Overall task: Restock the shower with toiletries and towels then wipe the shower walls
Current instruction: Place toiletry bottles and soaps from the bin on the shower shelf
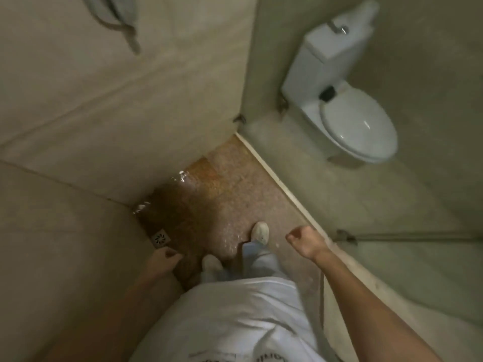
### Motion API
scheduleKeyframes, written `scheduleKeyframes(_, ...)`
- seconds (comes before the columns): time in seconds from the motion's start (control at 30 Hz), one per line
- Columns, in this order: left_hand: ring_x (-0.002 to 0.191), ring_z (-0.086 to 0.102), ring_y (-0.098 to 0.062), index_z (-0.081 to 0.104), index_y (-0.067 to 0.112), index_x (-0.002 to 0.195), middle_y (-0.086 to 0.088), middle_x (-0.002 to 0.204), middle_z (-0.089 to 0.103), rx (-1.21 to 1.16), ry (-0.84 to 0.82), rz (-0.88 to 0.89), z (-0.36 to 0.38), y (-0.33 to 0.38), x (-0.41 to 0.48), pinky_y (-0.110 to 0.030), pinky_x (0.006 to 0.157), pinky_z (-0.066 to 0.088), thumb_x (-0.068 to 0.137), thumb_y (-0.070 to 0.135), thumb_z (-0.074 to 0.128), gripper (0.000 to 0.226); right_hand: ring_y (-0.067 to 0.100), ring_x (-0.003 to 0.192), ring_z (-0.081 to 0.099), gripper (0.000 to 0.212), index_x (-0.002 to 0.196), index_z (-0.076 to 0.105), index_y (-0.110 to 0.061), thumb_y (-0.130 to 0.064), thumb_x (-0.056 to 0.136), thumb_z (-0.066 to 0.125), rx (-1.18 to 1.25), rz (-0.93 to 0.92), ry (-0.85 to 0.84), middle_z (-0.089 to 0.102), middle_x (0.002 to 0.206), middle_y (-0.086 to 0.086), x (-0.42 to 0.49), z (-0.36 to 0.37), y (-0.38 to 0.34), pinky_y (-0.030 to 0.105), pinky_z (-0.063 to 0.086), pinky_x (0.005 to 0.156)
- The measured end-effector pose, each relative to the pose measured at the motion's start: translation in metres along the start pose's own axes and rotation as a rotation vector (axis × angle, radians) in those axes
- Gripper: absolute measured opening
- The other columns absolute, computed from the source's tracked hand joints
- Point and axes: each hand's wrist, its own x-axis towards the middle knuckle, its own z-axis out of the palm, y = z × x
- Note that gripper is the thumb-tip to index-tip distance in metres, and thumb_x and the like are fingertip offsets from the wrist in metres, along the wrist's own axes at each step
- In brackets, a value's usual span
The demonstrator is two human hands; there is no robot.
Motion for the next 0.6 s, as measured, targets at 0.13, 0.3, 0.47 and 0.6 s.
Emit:
scheduleKeyframes(0.13,0.074,0.054,-0.016,0.064,0.013,0.083,-0.004,0.082,0.058,0.150,-0.069,0.008,0.025,0.022,-0.009,-0.034,0.080,0.044,0.096,0.023,0.065,0.017,0.020,0.081,0.062,0.026,0.091,0.074,-0.009,-0.031,0.096,0.060,0.244,0.197,-0.006,0.067,0.086,0.006,-0.043,0.025,0.093,0.025,0.040,0.068)
scheduleKeyframes(0.3,0.091,0.065,-0.024,0.064,0.019,0.091,-0.008,0.099,0.070,0.387,-0.075,0.057,0.067,0.073,-0.022,-0.034,0.084,0.050,0.092,0.043,0.062,0.025,0.016,0.064,0.054,0.029,0.075,0.064,-0.011,-0.029,0.097,0.061,0.449,0.371,0.032,0.061,0.076,0.008,-0.090,0.062,0.200,0.027,0.037,0.053)
scheduleKeyframes(0.47,0.104,0.065,-0.028,0.063,0.020,0.112,-0.006,0.111,0.068,0.634,-0.157,0.169,0.152,0.150,-0.052,-0.033,0.088,0.052,0.088,0.056,0.060,0.043,0.021,0.087,0.063,0.028,0.104,0.071,-0.009,-0.032,0.098,0.056,0.653,0.452,0.091,0.069,0.100,0.009,-0.132,0.087,0.286,0.030,0.048,0.076)
scheduleKeyframes(0.6,0.094,0.062,-0.023,0.062,0.024,0.103,-0.001,0.101,0.066,0.764,-0.283,0.324,0.244,0.219,-0.091,-0.029,0.082,0.048,0.090,0.052,0.061,0.030,0.014,0.064,0.056,0.026,0.075,0.064,-0.012,-0.023,0.096,0.055,0.738,0.543,0.102,0.062,0.076,0.003,-0.169,0.112,0.346,0.027,0.044,0.060)
